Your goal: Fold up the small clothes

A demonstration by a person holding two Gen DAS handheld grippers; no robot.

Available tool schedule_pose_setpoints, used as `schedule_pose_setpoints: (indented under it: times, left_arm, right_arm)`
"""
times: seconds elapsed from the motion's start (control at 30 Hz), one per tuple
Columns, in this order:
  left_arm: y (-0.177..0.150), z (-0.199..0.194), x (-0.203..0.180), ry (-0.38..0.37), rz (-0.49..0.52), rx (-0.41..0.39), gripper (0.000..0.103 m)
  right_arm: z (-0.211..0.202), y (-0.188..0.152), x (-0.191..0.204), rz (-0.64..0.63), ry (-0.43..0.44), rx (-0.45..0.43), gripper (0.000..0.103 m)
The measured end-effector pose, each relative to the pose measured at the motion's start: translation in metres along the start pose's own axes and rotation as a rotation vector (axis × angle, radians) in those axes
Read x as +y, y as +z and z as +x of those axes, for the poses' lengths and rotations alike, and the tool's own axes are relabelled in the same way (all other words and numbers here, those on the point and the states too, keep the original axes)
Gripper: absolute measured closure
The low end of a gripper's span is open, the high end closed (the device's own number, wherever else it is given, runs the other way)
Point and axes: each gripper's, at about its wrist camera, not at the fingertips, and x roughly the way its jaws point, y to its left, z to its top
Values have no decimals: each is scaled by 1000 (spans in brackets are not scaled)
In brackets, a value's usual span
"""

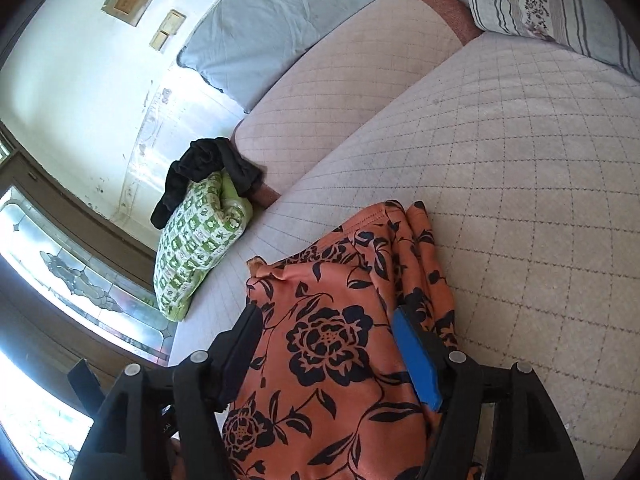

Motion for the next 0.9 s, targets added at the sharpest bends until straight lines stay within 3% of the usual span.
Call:
schedule_pose_setpoints:
  times: [0.43,0.9]
  left_arm:
    - [-1,3,-1,-2,9,21,0]
    - [0,5,4,2,-14,25,0]
  right_arm:
    - [1,0,2,-1,15,4,32]
    - [1,3,-7,20,-26,-26,32]
